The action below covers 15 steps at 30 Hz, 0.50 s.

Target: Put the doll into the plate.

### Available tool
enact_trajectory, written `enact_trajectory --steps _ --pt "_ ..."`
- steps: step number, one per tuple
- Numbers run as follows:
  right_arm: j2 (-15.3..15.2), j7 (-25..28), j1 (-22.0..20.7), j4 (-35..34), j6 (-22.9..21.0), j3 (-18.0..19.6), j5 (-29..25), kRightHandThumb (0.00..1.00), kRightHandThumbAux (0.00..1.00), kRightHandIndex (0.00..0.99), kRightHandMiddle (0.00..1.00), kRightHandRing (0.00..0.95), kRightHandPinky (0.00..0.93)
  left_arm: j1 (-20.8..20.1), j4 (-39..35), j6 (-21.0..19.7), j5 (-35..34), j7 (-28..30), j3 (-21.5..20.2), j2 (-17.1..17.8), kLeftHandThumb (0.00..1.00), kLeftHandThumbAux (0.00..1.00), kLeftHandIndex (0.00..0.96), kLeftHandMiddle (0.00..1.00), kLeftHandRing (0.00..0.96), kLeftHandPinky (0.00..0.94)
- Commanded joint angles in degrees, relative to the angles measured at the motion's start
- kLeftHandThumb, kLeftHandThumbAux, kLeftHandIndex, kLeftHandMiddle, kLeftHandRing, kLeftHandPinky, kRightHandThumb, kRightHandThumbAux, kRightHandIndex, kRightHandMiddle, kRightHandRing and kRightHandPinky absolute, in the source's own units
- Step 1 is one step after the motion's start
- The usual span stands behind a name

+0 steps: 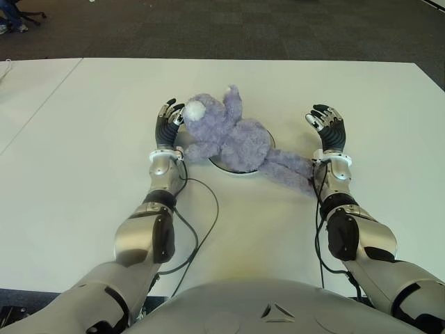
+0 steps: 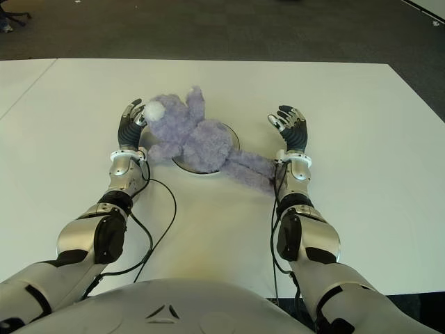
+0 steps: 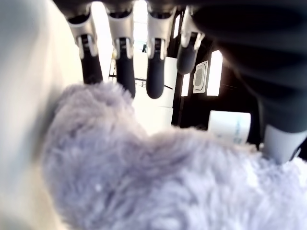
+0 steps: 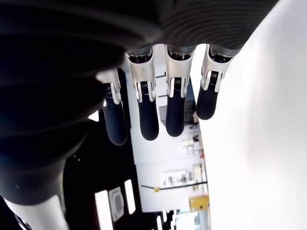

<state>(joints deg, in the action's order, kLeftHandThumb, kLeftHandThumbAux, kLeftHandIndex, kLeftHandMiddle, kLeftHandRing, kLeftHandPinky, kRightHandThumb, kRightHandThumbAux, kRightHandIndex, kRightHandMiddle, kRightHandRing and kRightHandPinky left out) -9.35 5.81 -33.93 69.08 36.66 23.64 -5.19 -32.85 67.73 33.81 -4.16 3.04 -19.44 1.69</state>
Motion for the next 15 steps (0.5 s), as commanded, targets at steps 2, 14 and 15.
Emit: enact_trajectory --steps 2,14,15 --pt "5.9 -1.8 15.1 7.4 -3.6 -0.2 -0.1 0.04 0.785 0.312 0.287 0.247 0.17 13.6 8.3 -4.3 -1.3 2.2 -1.0 -3.3 0.0 0.583 0.182 0.265 0.28 0.274" --pt "5.9 -2.9 15.2 7.4 -3.4 -0.7 0.7 0.025 0.798 0.316 0.285 0.242 0.168 13.7 8.3 -3.6 -1.3 2.3 -0.8 -3.4 0.0 0.587 0.186 0.271 0.291 0.308" --pt "5.9 -3.0 15.2 7.4 -3.4 -0.8 0.8 0.025 0.799 0.316 0.285 0.242 0.167 13.7 8.3 -3.6 -1.2 2.2 -0.8 -3.4 0.0 0.587 0.185 0.271 0.291 0.309"
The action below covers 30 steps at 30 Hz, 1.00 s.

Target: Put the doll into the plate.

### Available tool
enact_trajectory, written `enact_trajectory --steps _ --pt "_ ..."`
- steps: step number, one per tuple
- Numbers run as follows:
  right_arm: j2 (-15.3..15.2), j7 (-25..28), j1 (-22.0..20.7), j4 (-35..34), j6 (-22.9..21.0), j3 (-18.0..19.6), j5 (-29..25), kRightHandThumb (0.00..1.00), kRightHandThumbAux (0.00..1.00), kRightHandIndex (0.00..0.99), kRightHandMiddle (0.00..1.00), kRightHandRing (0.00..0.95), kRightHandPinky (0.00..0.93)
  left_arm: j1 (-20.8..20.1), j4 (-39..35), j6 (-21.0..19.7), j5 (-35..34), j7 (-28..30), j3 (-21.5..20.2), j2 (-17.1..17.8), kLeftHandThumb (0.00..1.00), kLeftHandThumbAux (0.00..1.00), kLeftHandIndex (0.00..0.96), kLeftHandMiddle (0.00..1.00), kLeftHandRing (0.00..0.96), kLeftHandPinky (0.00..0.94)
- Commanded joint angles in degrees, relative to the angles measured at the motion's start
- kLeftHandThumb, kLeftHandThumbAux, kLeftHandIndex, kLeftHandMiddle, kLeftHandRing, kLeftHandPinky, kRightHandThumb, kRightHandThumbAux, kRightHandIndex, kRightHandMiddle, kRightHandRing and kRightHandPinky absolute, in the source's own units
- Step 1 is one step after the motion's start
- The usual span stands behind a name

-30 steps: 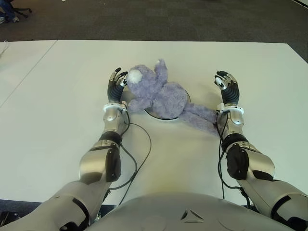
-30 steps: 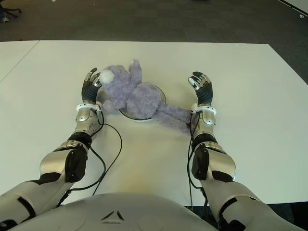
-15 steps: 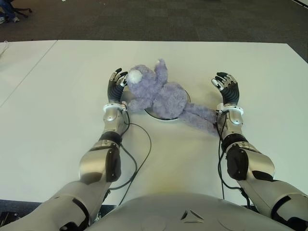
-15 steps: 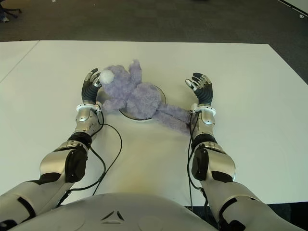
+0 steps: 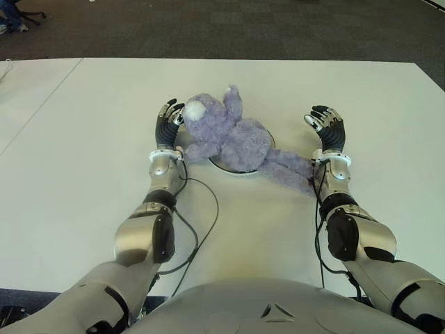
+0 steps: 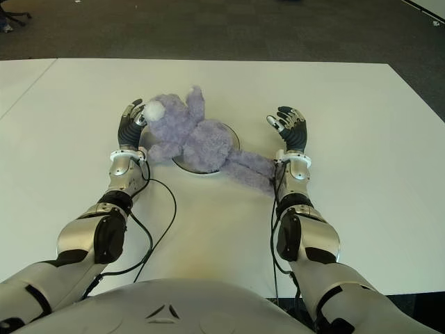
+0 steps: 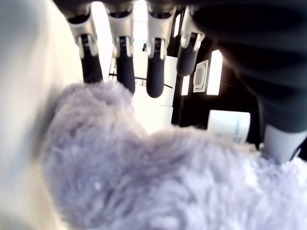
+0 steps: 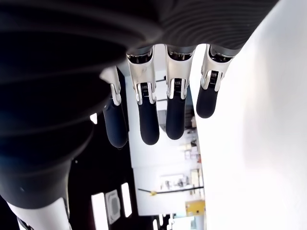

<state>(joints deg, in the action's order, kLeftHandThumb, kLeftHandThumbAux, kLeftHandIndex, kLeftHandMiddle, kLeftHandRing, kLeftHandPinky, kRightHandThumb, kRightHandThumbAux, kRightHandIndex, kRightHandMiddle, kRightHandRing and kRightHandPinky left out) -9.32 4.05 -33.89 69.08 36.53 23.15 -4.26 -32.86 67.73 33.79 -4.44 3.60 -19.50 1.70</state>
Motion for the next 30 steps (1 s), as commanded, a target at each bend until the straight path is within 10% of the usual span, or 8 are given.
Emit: enact_trajectory --steps 1,30 --pt "5.8 -1.3 15.2 7.4 -3.3 -0.3 -0.1 0.025 0.802 0.318 0.285 0.243 0.166 13.7 8.3 -3.5 -0.9 1.6 -0.7 -3.4 0.0 0.586 0.182 0.271 0.294 0.318" --pt "5.8 -1.8 15.3 7.4 -3.4 -1.0 0.2 0.025 0.798 0.338 0.297 0.248 0.145 13.7 8.3 -3.6 -0.9 1.4 -0.7 -3.3 0.0 0.582 0.18 0.271 0.293 0.293"
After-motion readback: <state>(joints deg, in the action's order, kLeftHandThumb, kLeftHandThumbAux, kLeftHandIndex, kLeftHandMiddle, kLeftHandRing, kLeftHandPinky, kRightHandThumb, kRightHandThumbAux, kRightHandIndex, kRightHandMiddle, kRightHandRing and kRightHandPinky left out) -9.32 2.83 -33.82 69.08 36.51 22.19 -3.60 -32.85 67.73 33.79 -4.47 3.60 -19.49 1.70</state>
